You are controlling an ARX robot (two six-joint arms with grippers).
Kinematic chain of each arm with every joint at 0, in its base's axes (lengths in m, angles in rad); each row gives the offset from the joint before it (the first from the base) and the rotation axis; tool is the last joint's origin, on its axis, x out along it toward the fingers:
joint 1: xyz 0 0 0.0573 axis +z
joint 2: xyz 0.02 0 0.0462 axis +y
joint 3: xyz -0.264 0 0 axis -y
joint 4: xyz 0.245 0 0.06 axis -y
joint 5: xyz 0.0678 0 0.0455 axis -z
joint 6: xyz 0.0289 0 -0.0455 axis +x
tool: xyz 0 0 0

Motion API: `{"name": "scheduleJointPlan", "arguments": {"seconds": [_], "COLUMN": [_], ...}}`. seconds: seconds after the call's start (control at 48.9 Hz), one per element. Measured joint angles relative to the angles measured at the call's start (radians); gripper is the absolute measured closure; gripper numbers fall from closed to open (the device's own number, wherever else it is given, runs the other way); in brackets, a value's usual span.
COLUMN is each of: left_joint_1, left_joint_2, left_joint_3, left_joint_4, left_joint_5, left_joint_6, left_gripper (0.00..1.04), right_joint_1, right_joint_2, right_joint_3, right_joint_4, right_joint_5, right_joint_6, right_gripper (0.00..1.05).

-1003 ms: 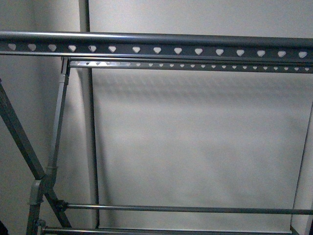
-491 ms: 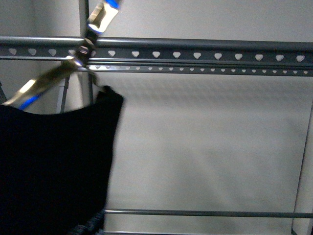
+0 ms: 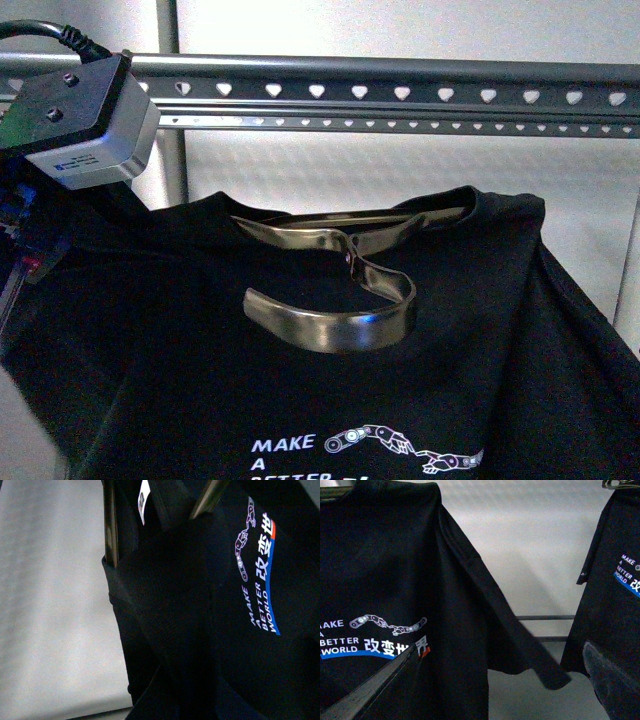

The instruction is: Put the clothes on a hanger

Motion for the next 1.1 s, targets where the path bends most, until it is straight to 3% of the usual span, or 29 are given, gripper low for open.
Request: {"name": "scheduleJointPlan", "arguments": {"seconds": [0.348,0.409,0.45,0.532,0.593,0.614,0.696,0.757,0.818,0.839,0.921,1.003,1.105], "left_joint_1": [0.001,0.001,0.002,-0.001,-0.002,-0.001,0.005,0.004,0.003,0.003,0.002,0.002,0.002], "left_joint_2": [0.000,0.000,0.000,0.000,0.000,0.000,0.000,0.000,0.000,0.000,0.000,0.000,0.000], "left_joint_3": [0.003,0.003,0.003,0.003,0.003,0.003,0.003,0.003,0.003,0.003,0.003,0.003,0.003], "left_joint_4": [0.001,0.001,0.001,0.001,0.001,0.001,0.001,0.001,0.001,0.001,0.001,0.001,0.001], "left_joint_5": [-0.002,-0.003,-0.006,-0.005,-0.005,-0.005,-0.007,-0.007,-0.007,-0.007,-0.006,-0.006,-0.005], "left_joint_6": [0.013,0.014,0.015,0.017,0.019,0.019,0.020,0.020,0.020,0.020,0.021,0.021,0.022], "left_gripper": [1.01,1.01,1.01,1.01,1.01,1.01,1.01,1.01,1.01,1.01,1.01,1.01,1.01], "right_joint_1": [-0.004,-0.081,-0.172,-0.290,-0.356,-0.354,-0.308,-0.273,-0.224,-0.217,-0.155,-0.079,-0.007], "right_joint_2": [0.003,0.068,0.171,0.330,0.540,0.589,0.818,0.960,1.104,1.121,1.244,1.324,1.390], "right_joint_3": [0.000,0.035,0.072,0.137,0.265,0.298,0.463,0.574,0.678,0.692,0.814,0.933,1.026], "right_joint_4": [-0.003,-0.067,-0.074,-0.015,0.029,0.040,0.093,0.032,-0.005,-0.005,0.016,0.023,0.006], "right_joint_5": [-0.022,-0.252,-0.461,-0.681,-0.852,-0.864,-0.854,-0.875,-0.838,-0.834,-0.783,-0.715,-0.647], "right_joint_6": [0.005,0.092,0.159,0.164,0.031,-0.035,-0.407,-0.726,-1.164,-1.189,-1.553,-1.691,-1.714], "right_gripper": [0.07,0.07,0.07,0.07,0.07,0.07,0.07,0.07,0.07,0.07,0.07,0.07,0.07]}}
